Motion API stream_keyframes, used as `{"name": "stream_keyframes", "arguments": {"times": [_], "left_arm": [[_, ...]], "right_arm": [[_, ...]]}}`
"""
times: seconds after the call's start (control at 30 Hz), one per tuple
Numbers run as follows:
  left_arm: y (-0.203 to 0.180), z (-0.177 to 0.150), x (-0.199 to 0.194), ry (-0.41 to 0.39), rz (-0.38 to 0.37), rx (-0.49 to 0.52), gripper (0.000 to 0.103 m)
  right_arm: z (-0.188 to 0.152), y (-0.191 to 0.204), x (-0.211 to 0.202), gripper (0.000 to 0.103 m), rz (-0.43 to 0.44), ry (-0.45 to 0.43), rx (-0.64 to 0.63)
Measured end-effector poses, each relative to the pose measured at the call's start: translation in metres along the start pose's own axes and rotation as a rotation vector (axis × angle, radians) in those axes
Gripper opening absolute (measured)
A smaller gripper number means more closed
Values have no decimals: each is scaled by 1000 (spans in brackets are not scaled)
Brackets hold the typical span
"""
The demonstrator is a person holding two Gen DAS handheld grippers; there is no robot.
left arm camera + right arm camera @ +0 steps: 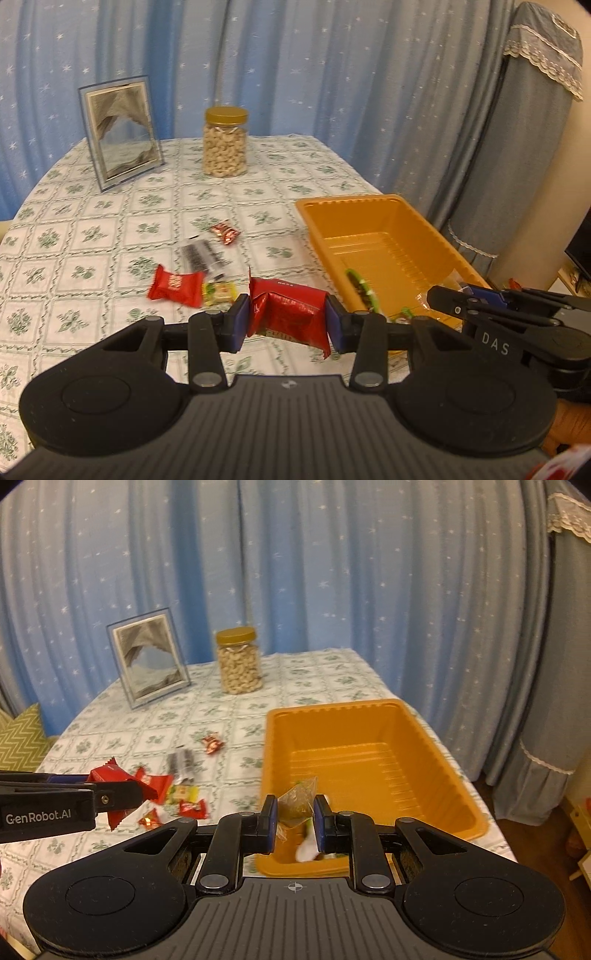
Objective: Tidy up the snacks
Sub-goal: 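Carry the red packet and the brown candy over the orange tray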
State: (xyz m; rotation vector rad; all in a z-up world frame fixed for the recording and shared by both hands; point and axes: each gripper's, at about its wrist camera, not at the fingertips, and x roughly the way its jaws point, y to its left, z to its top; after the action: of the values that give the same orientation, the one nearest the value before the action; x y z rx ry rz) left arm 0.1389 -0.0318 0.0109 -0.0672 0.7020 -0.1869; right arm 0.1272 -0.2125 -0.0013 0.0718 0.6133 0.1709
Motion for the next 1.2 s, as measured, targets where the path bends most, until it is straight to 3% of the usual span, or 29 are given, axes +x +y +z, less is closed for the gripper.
{"name": "stream_keyframes", "arguments": {"times": [1.2], "left_arm": [[-76,14,71,76,-124,91,39]], "right_arm": [[7,-79,17,20,-110,12,134]]}}
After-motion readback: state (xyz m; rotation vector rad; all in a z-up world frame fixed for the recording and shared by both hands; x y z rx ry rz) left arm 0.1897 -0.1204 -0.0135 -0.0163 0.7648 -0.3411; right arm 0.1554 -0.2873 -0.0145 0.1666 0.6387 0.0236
